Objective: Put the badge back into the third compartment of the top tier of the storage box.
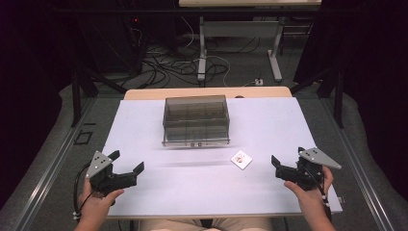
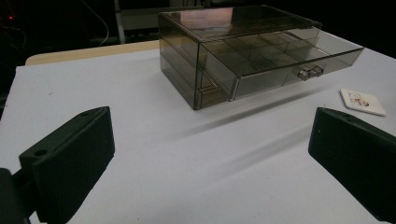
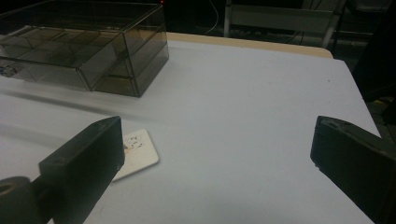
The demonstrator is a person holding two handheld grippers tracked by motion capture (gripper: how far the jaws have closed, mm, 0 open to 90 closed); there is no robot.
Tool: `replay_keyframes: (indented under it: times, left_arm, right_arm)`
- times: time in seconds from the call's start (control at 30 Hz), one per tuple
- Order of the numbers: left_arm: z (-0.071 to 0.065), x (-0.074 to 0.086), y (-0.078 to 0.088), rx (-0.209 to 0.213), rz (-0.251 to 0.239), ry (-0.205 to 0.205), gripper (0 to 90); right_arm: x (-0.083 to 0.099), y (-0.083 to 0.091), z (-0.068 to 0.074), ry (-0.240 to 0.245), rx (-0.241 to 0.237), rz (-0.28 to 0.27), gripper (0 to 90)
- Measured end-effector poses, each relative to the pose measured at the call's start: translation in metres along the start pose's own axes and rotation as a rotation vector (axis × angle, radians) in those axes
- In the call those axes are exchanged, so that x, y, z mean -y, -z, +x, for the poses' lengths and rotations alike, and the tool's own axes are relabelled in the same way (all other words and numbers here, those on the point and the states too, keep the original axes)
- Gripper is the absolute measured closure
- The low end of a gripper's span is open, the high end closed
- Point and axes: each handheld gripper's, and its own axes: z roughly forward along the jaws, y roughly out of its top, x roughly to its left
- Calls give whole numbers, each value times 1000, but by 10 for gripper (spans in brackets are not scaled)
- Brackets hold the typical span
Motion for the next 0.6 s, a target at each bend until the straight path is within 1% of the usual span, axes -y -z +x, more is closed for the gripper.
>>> replay_keyframes:
  times: [0.07,0.1,0.13,0.17,0.2,0.23,0.27,0.3,0.33,0.37,0.4,0.47,0.5,0.6]
  left_arm:
    - [0,1,0,3,7,15,9]
    - [1,1,0,-1,10,12,9]
    - [1,1,0,-2,8,15,9]
    - [1,1,0,0,11,12,10]
    - [1,1,0,0,6,17,10]
    - [1,1,0,1,6,18,10]
    - [0,1,1,1,8,19,10]
    - [0,1,1,-2,10,18,10]
    - [0,1,1,0,7,20,11]
    - [0,1,1,0,6,22,11]
    - [0,1,1,1,8,23,11]
    - [0,2,0,-2,14,14,12]
    - [0,2,0,2,13,22,13]
    - [0,2,1,0,15,15,14]
  right_arm:
    - [1,-1,-1,4,13,7,26]
    - [1,-3,-1,-8,0,9,26]
    - [1,-3,-1,-8,0,9,26]
    - [0,-3,-2,-4,-11,17,65]
    - [0,-3,-2,-4,-11,17,65]
    - [0,-3,-2,-1,-25,19,75]
    - [0,-4,-2,-1,-27,19,76]
    - [-1,-4,-1,10,-21,25,75]
    - [-1,-6,0,8,-20,12,74]
    - [-2,-4,0,18,-27,31,70]
    - [-2,-6,1,21,-28,25,68]
    - [-2,-6,2,25,-28,30,68]
    - [-3,-6,3,32,-31,40,68]
    - [-4,-7,4,40,-35,42,68]
